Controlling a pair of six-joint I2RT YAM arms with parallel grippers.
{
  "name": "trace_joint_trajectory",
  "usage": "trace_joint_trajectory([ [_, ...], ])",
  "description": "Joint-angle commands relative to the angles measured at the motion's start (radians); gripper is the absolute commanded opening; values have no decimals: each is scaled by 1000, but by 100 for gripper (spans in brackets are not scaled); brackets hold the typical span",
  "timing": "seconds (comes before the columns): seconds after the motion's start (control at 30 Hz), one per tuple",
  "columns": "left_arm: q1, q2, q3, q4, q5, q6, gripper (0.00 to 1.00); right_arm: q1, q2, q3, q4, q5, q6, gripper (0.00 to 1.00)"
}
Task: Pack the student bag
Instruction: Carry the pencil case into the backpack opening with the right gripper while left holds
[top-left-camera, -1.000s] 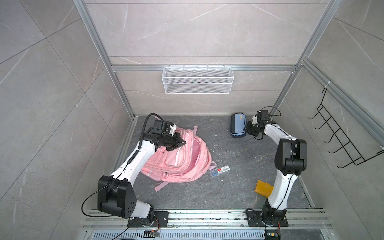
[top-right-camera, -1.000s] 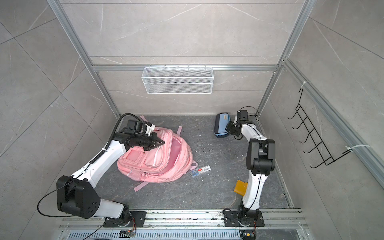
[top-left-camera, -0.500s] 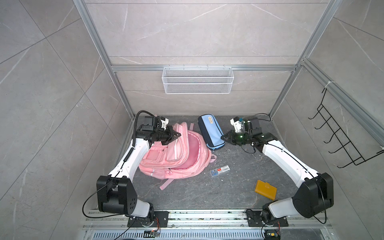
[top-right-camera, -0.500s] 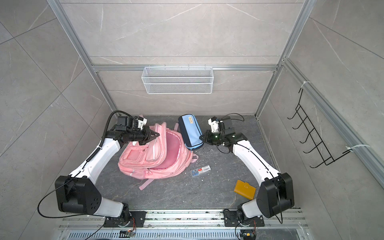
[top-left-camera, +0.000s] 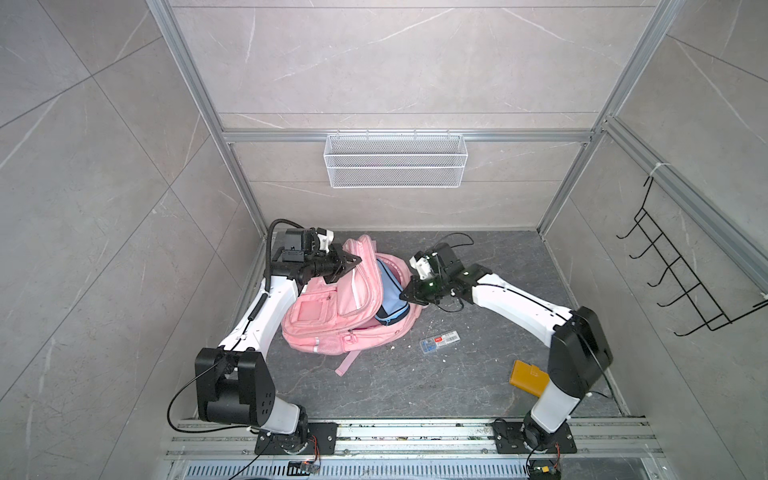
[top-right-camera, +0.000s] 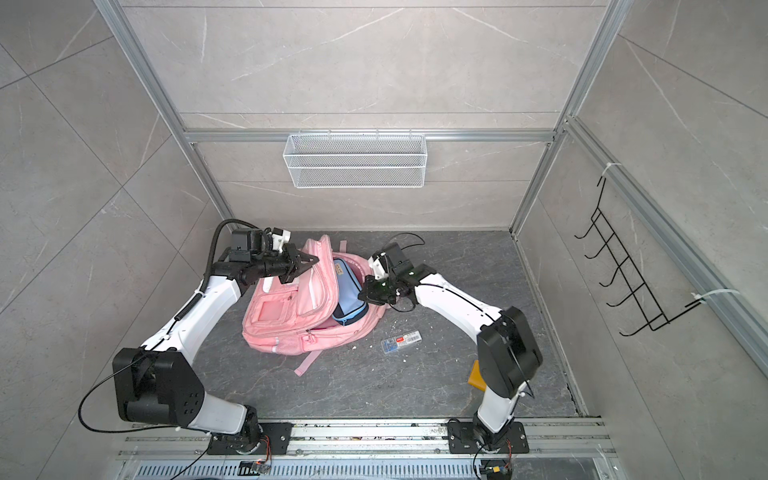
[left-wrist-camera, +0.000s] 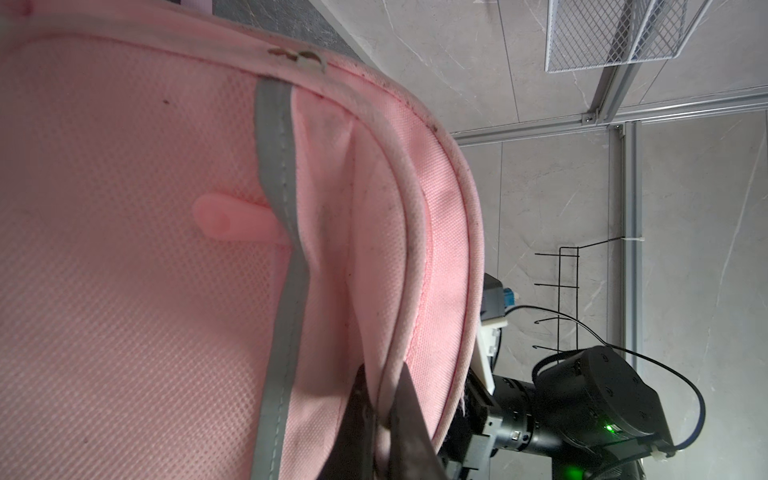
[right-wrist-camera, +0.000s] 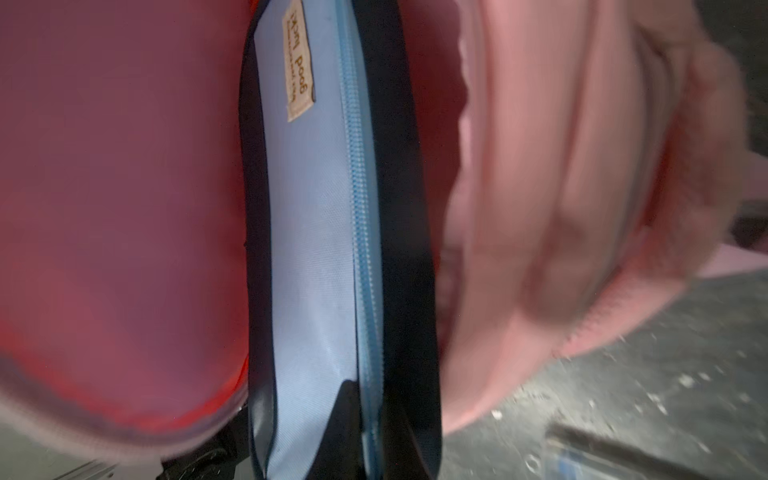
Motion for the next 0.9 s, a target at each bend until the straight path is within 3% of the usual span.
trace_joint_trajectory([
  [0.0, -26, -26, -5, 201, 96, -49, 0, 14, 83, 77, 149, -41, 44, 0],
  [0.3, -70, -24, -75, 446, 83, -227, 0, 74, 302, 262, 290, -133, 112, 0],
  [0.57, -70, 15, -55, 587, 80, -327, 0, 156, 493, 311, 617, -345, 330, 0],
  [0.77, -69, 24, -52, 634, 75, -362, 0, 175, 535, 300, 766, -407, 374, 0],
  [0.87, -68, 17, -67, 625, 63, -363, 0, 173, 503, 264, 788, -399, 355, 10],
])
